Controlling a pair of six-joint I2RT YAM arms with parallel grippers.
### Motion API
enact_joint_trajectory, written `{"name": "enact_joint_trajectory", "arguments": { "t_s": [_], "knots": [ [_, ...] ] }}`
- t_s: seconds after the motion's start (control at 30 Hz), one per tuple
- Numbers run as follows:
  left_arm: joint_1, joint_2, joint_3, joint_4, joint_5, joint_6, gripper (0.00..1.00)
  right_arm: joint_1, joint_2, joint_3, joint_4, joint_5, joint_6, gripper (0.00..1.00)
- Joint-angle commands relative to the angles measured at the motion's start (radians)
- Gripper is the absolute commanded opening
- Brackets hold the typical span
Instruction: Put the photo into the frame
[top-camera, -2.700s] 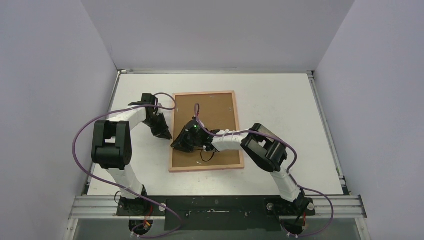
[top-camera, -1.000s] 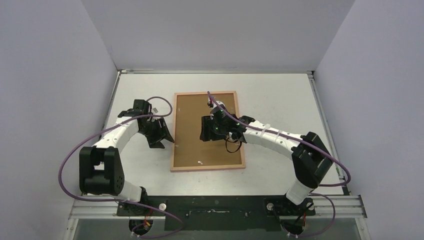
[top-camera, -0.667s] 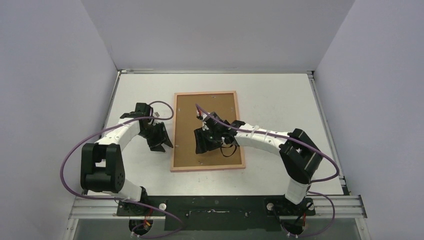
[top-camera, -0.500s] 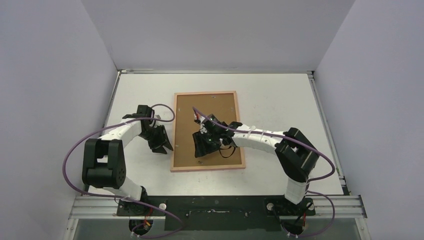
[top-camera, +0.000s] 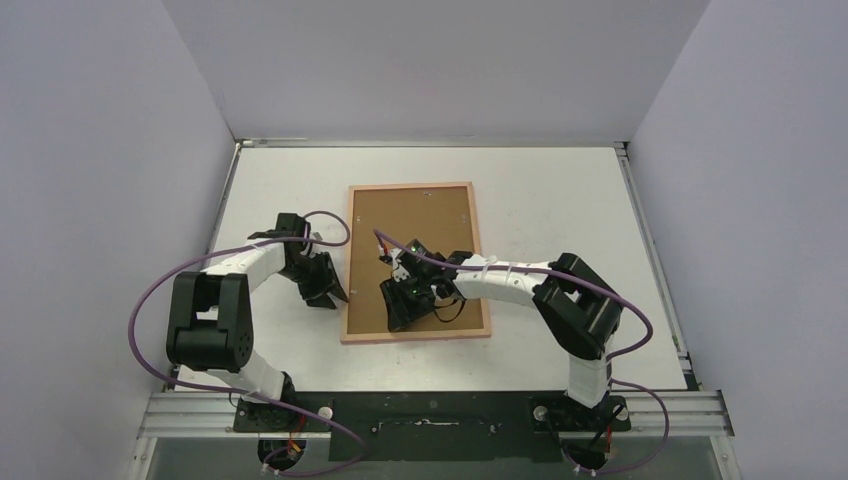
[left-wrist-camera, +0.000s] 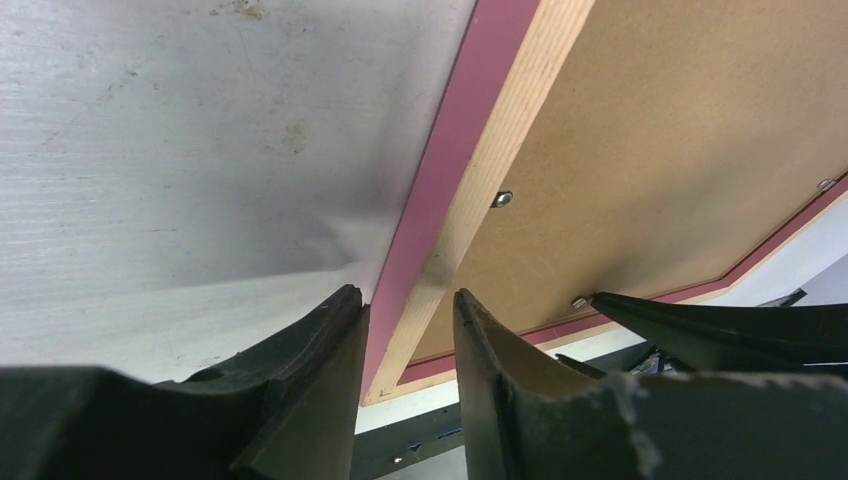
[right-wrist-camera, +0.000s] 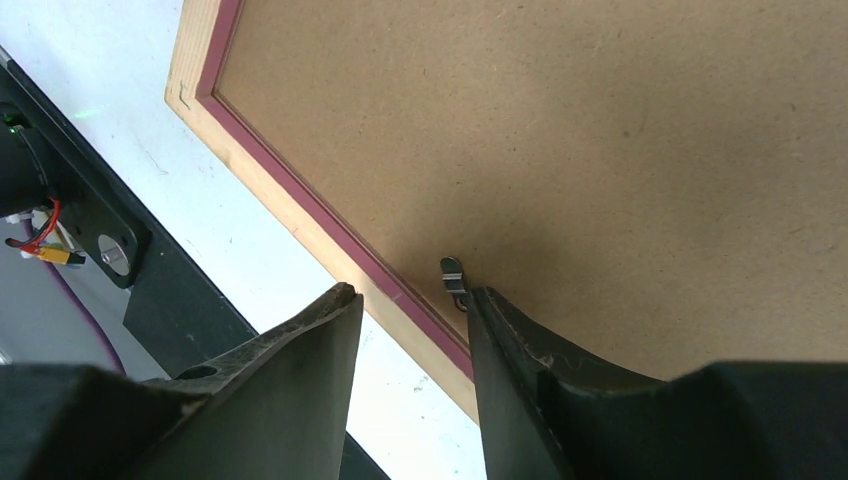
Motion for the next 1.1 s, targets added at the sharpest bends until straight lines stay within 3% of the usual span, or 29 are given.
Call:
{"name": "enact_joint_trajectory", "arguments": {
  "t_s": [0.0,0.27,0.83,1.07],
  "knots": [
    [-0.006,0.004,0.0,0.053,0.048,-0.009,0.38,0.005,0.024,-0.005,0.029,-0.029,-0.006,0.44],
    [-0.023,0.044,0.009,0.049,0.054,-0.004,0.4,0.005,0.037,-0.006,0.035,-0.009,-0.008,0.43],
    [-0.024,0.067,0.029,-0.007,-0.021,0.02,0.28,0.007,0.039,0.022,0.049,0.041,-0.003,0.45],
    [-0.024,0.076,0.034,-0.008,-0.023,0.021,0.26,-0.003,0.069,0.015,0.081,-0.03,-0.003,0.45]
  ]
}}
